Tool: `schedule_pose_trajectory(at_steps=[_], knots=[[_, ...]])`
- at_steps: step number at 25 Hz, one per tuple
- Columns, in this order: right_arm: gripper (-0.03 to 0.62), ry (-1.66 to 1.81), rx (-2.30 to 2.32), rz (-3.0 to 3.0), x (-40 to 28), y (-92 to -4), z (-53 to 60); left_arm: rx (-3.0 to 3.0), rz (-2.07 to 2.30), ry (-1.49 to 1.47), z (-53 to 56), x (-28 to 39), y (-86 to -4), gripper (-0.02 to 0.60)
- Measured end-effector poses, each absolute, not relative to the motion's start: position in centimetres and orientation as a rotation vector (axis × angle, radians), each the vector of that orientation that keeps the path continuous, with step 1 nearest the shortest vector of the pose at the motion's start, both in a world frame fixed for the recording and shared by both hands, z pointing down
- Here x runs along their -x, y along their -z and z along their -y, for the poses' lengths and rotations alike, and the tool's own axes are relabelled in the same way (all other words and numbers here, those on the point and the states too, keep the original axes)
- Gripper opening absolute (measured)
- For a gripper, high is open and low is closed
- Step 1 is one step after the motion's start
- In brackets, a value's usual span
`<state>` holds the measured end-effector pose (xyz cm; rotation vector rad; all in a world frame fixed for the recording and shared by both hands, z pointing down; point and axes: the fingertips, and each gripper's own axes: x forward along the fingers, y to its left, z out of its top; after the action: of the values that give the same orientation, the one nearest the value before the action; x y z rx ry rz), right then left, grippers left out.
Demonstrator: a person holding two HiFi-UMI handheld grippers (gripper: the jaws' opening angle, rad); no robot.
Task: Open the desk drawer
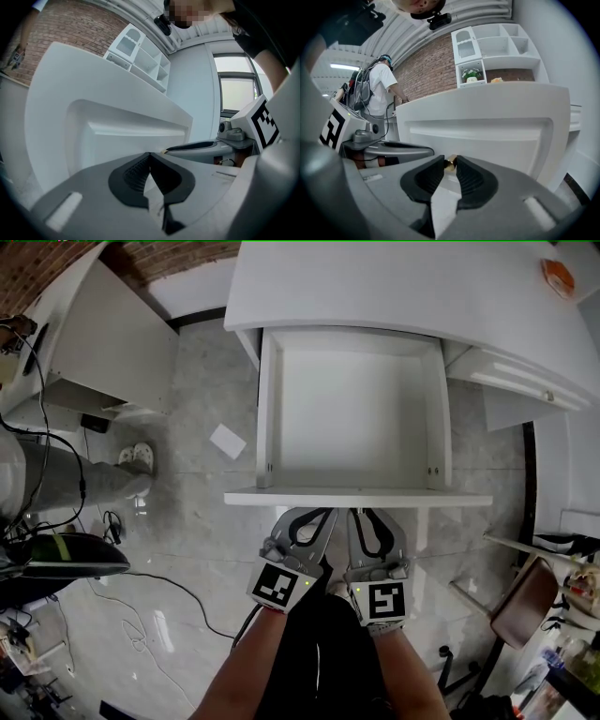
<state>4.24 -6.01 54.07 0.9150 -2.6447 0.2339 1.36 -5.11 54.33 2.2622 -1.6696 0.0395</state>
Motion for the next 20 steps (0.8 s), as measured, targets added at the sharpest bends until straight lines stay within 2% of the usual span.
schedule_pose_trajectory(at_steps=[20], knots=[[0.083, -0.268, -0.889, 2.701, -5.2, -53.7, 6.0, -2.178, 1.755, 0.032, 4.5, 0.8, -52.6, 0.002]])
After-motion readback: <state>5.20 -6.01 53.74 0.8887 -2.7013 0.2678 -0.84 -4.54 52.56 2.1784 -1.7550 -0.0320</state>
